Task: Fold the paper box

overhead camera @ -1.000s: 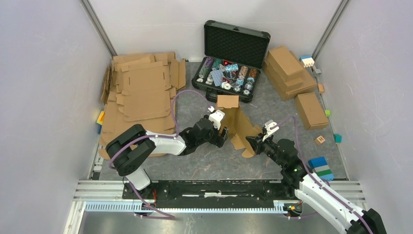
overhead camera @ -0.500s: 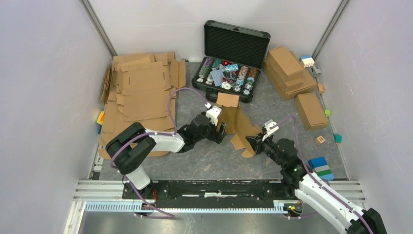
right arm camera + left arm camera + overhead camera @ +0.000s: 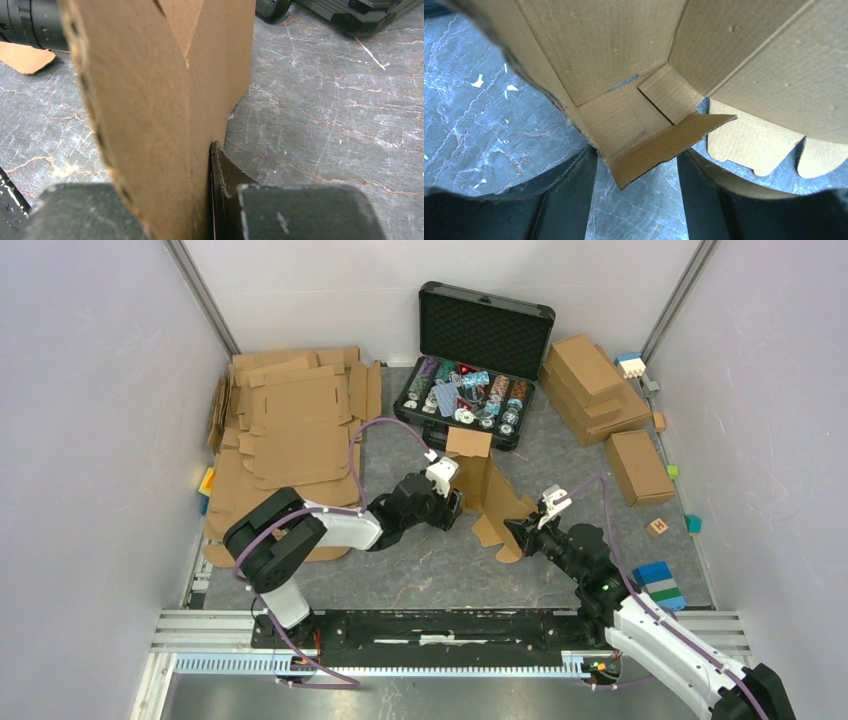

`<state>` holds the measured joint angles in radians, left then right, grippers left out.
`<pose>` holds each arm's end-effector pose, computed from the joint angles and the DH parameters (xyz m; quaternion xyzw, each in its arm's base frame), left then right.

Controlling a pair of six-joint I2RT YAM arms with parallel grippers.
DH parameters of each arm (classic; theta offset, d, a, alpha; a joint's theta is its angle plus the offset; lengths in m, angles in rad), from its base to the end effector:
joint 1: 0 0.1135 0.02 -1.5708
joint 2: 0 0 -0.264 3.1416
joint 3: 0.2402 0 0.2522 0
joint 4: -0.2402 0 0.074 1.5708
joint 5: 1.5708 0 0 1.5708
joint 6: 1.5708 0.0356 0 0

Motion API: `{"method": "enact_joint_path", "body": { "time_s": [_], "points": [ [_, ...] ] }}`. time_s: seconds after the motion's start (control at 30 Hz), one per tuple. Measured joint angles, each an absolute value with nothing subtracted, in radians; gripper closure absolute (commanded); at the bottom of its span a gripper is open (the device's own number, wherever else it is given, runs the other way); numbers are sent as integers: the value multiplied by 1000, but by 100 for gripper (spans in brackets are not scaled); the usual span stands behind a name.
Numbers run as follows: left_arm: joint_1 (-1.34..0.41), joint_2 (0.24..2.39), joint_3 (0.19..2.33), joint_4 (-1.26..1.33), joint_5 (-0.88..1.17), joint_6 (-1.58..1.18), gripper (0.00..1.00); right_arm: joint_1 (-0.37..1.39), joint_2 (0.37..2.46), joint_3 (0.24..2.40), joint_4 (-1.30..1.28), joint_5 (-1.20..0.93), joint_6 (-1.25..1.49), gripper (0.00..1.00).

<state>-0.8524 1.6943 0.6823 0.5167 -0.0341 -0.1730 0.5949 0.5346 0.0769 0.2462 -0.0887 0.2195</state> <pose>0.2179 -0.2474 0.1475 0.2779 0.8126 -0.2385 0.4535 0.1192 0.0845 0.1706 -0.1724 0.7582 0.2803 0.5629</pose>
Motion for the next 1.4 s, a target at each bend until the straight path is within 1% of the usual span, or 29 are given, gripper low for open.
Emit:
{"method": "enact_joint_path", "body": {
  "time_s": [0.07,0.13,0.27,0.43,0.57,0.63,0.7,0.77,0.93,0.97,1.0,1.03,1.07,1.13,1.17,1.4],
  "points": [
    [-852,1705,696,508,-44,-170,33,595,543,77,253,-88,220,90],
    [-852,1715,710,503,-48,-170,25,595,553,77,265,-88,220,90],
    [-850,1732,727,504,-53,-171,18,596,578,78,288,-88,221,91],
    [-831,1742,727,512,-51,-175,17,598,584,82,292,-83,221,91],
    [-804,1742,726,547,-39,-190,12,600,583,82,291,-69,221,91],
    [-792,1742,725,566,-17,-196,10,600,584,82,290,-64,221,92],
    [-784,1742,719,587,0,-197,11,600,585,83,290,-59,220,91],
    [-780,1742,709,604,12,-197,16,601,587,86,289,-59,220,92],
    [-772,1744,706,608,52,-197,18,600,588,89,283,-59,220,91],
    [-770,1747,706,609,56,-197,21,600,589,90,283,-59,220,92],
    [-770,1750,707,609,56,-197,28,600,589,90,283,-59,220,91],
    [-768,1756,708,609,56,-197,30,600,589,90,283,-59,220,91],
    [-767,1762,710,609,56,-198,30,600,590,90,283,-59,220,91],
    [-765,1776,716,608,56,-199,24,600,590,90,284,-59,220,91],
    [-765,1785,724,605,55,-200,23,600,591,90,284,-59,220,91],
    [-763,1821,764,596,42,-209,26,600,603,91,295,-59,221,91]
  ]
}}
